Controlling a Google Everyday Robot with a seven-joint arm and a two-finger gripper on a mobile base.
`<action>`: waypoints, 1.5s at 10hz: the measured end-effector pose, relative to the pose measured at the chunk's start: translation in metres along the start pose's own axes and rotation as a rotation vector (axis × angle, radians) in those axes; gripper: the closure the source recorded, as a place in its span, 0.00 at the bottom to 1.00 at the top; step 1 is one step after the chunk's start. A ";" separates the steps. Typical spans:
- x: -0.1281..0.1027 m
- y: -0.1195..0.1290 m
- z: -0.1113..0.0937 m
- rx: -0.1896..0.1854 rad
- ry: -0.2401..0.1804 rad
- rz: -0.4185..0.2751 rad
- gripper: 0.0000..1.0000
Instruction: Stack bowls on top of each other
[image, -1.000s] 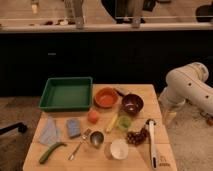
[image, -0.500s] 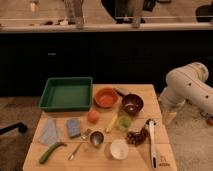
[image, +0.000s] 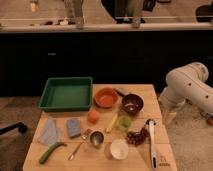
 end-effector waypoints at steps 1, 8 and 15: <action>0.000 0.000 0.000 0.000 0.000 0.000 0.20; -0.005 -0.001 0.001 -0.002 -0.036 -0.096 0.20; -0.050 -0.032 0.033 -0.091 -0.049 -0.368 0.20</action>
